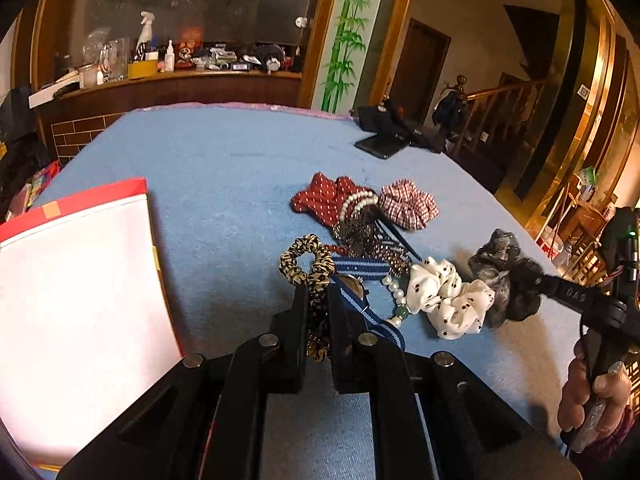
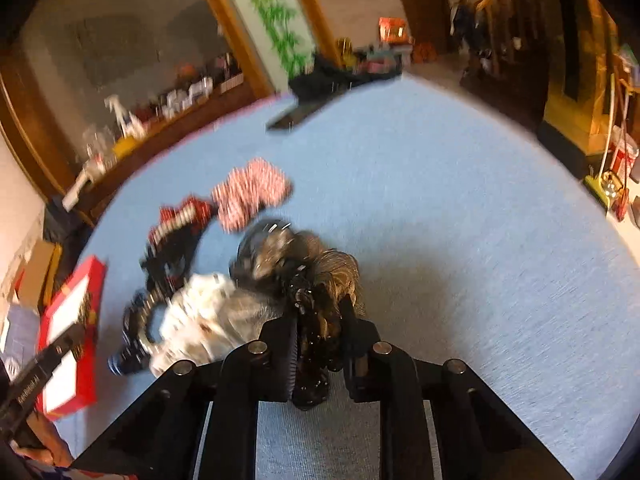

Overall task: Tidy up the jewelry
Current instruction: 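Grasp the leopard-print hair tie with the left gripper while the right lifts the black scrunchie, then carry both held items over the red box with both grippers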

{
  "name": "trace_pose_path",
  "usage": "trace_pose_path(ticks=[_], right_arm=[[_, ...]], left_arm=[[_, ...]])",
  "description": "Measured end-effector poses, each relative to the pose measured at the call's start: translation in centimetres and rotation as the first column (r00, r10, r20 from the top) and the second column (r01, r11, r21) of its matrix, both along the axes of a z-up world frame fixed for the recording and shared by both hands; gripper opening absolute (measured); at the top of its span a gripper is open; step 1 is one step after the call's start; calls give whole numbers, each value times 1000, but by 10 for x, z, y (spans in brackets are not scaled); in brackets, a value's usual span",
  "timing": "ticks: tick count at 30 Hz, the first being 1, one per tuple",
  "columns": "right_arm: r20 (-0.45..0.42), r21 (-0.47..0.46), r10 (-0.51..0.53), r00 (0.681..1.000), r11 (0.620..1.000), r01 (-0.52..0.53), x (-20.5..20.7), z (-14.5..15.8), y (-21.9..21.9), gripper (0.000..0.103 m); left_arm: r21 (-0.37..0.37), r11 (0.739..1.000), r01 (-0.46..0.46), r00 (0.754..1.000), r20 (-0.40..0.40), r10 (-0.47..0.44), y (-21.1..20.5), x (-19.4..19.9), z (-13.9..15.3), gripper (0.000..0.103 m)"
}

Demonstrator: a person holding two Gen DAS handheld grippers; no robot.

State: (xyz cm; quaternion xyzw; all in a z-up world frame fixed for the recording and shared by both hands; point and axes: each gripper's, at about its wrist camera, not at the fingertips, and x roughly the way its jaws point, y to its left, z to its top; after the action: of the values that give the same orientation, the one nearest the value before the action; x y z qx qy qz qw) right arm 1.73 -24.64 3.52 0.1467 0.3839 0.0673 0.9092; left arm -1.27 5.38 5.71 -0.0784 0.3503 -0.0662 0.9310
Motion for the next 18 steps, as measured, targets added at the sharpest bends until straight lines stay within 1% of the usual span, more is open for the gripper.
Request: trace_pose_path(ticks=[5,7,10,15,18], right_arm=[[136,17,-32,990,999,29,-18,21,-6,19],[171,36,-30,985,999,24,-22,27,-5,19],[203,44,-16,979,999,7,-26,33,-2,19],[230,54,13,973,998,-26,-29,38,3,19],[241,44,34,970,998,-46,-31,40,7,19]], left_arm=[[-4,1000,-17,999,33,17,5,-8,14,8],[-5,1000,-19,999,41,19,6,-10,18,8],[-2,1000,-25,998,50,25,7,-14,22,8],[-4,999,-32,998,54,32,11,-22,25,8],[-4,999,-41,997,60,41,14,-26,28,8]])
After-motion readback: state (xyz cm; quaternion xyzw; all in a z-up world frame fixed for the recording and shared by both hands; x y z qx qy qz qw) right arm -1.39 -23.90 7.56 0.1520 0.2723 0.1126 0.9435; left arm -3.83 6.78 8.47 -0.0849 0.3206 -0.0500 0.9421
